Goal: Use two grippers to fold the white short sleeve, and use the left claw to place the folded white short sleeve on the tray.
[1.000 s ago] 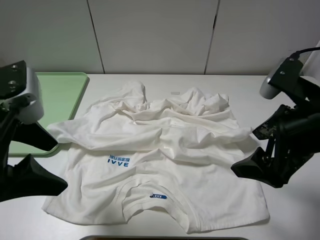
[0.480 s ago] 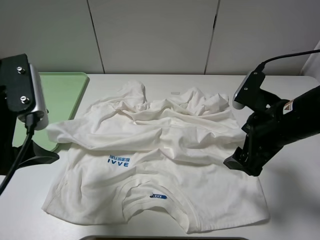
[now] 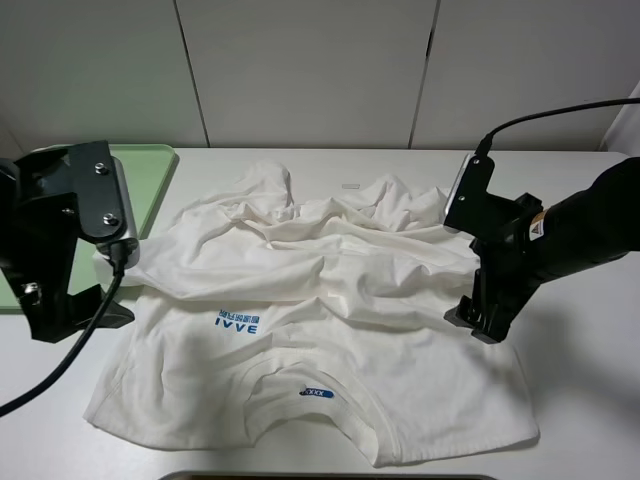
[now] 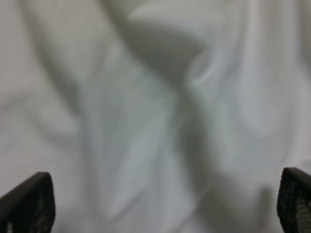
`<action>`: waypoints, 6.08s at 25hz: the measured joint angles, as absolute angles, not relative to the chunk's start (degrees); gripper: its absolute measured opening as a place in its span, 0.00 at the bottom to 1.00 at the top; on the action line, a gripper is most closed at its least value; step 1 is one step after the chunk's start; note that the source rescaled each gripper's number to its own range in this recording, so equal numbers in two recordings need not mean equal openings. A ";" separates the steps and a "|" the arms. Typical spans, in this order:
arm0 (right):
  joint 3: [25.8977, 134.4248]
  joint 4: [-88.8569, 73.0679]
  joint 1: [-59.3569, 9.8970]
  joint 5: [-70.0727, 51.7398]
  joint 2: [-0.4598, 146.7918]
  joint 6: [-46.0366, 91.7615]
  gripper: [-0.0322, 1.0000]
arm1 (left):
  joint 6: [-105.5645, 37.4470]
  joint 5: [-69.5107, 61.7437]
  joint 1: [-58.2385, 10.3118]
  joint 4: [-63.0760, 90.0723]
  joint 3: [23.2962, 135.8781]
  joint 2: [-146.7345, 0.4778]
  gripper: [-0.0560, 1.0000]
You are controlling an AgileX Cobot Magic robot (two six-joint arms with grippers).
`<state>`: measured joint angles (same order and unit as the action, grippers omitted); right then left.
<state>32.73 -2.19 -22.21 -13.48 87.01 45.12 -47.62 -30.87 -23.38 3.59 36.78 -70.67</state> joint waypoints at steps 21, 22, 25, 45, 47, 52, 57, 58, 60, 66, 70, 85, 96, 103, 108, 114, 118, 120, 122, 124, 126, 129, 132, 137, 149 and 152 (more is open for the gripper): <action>40.28 4.83 -22.21 -11.61 96.52 45.07 1.00 | -51.08 -27.58 -23.38 -7.10 46.20 -83.45 0.91; 41.73 5.38 -22.21 -13.08 97.47 44.95 1.00 | -51.08 -27.95 -23.38 -8.34 46.20 -83.45 0.91; 45.19 7.93 -22.21 -16.19 99.53 44.93 1.00 | -51.08 -28.25 -23.38 -10.19 46.20 -83.45 0.91; 47.60 27.88 -22.21 -24.81 103.68 36.76 0.33 | -51.20 -25.15 -23.38 -11.33 46.20 -83.45 0.91; 47.60 27.88 -22.21 -25.23 103.68 36.41 0.10 | -51.20 -25.15 -23.38 -11.33 46.20 -83.45 0.91; 47.60 27.88 -22.21 -26.98 103.68 36.16 0.03 | -51.20 -25.15 -23.38 -11.33 46.20 -83.45 0.91; 47.60 27.82 -22.21 -27.33 103.68 36.16 0.03 | -51.20 -24.20 -23.38 -11.33 46.20 -83.45 0.91; 47.60 27.76 -22.21 -27.33 103.68 36.16 0.03 | -51.20 -23.98 -23.38 -11.33 46.25 -83.65 0.91; 47.60 27.72 -22.21 -27.33 103.68 36.16 0.03 | -51.25 -23.98 -23.38 -11.39 46.33 -84.10 0.91; 47.60 27.59 -22.21 -27.33 103.68 35.87 0.03 | -51.25 -24.60 -23.38 -13.08 46.78 -90.49 0.91; 47.60 27.42 -22.21 -27.33 103.68 35.69 0.03 | -51.25 -24.52 -23.38 -16.77 46.78 -94.07 0.91; 47.60 27.18 -22.21 -27.55 103.68 33.54 0.03 | -50.61 -18.75 -21.80 -24.82 46.83 -100.30 0.81; 47.60 26.29 -22.21 -27.55 103.68 33.54 0.03 | -50.41 -13.04 -18.24 -24.59 46.83 -101.25 0.81; 47.60 26.29 -22.21 -27.31 103.68 33.54 0.03 | -50.41 -12.99 -18.24 -24.59 46.83 -104.75 0.80; 47.60 26.29 -22.21 -26.09 103.68 33.54 0.03 | -52.38 -13.18 -18.24 -24.59 46.83 -104.82 0.50; 47.60 26.29 -22.21 -26.00 103.68 33.54 0.03 | -52.68 -14.59 -18.24 -24.53 46.83 -104.82 0.12; 47.60 27.44 -22.21 -26.89 103.12 33.37 0.03 | -50.06 -14.85 -18.24 -24.37 46.83 -103.13 0.06; 48.10 29.32 -22.21 -27.28 101.78 32.33 0.03 | -48.60 -14.77 -18.24 -24.37 46.83 -100.34 0.06; 49.00 31.92 -22.21 -27.33 99.62 29.25 0.03 | -47.89 -14.43 -18.24 -24.37 46.83 -98.87 0.06; 50.22 35.88 -22.21 -27.35 97.09 24.22 0.03 | -46.26 -13.13 -18.24 -24.37 46.83 -95.34 0.06; 51.23 39.68 -22.21 -27.40 94.96 19.29 0.03 | -45.63 -12.66 -18.24 -24.37 46.83 -93.85 0.06; 53.31 48.93 -22.21 -27.95 89.96 9.37 0.03 | -40.90 -8.78 -18.24 -24.37 46.83 -86.65 0.06; 54.93 58.31 -22.21 -29.30 83.47 1.01 0.03 | -38.93 -6.26 -18.24 -24.37 46.83 -81.43 0.06; 57.49 64.82 -22.21 -29.87 72.28 -3.27 0.03 | -36.71 0.45 -18.24 -24.37 46.77 -69.74 0.06; 64.99 66.91 -22.21 -22.05 51.65 10.57 0.03 | -35.99 10.02 -22.25 -24.35 54.26 -45.30 0.06; 68.58 65.56 -22.21 -21.91 52.58 11.95 0.03 | -35.61 8.20 -22.25 -24.35 55.00 -45.25 0.06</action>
